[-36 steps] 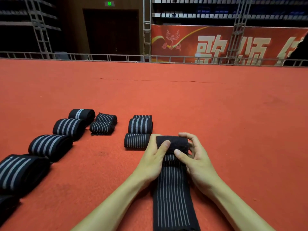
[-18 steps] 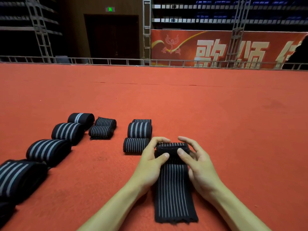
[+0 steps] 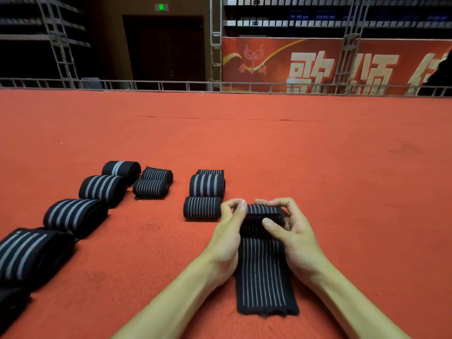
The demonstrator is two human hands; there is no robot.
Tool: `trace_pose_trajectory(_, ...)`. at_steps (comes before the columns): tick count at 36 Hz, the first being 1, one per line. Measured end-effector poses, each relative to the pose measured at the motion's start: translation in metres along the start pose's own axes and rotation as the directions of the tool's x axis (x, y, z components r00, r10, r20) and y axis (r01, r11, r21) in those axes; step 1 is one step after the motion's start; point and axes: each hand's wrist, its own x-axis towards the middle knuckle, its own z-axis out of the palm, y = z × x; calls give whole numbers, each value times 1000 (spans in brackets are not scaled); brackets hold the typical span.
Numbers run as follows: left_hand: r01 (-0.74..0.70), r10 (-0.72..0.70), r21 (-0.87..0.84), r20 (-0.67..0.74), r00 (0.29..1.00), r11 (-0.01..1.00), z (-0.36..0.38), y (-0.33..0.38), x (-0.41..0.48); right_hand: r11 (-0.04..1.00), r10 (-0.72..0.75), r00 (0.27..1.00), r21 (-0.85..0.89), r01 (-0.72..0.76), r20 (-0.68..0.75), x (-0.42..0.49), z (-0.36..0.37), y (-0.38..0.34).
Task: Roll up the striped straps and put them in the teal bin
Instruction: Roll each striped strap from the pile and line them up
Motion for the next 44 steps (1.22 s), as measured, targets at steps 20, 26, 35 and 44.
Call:
trace_pose_trajectory(20,-318,274,398,163,948,861,-15,2,0,995,95,987,-16,-98,-130,1,7,-2)
trace_pose_trajectory(26,2,-12,206,47,999,979,-9,0,3,999,44,997,-10,-45,-65,0,2,0)
trace_pose_trajectory(35,-11,-35,437,96,995,900,-8,-2,-5,999,50,998,-4,-50,-23,-4,6,-1)
trace_pose_trajectory(44,-116,67,301,171,983,946,-14,7,-1,983,119,985,151,-100,-126,0,12,0)
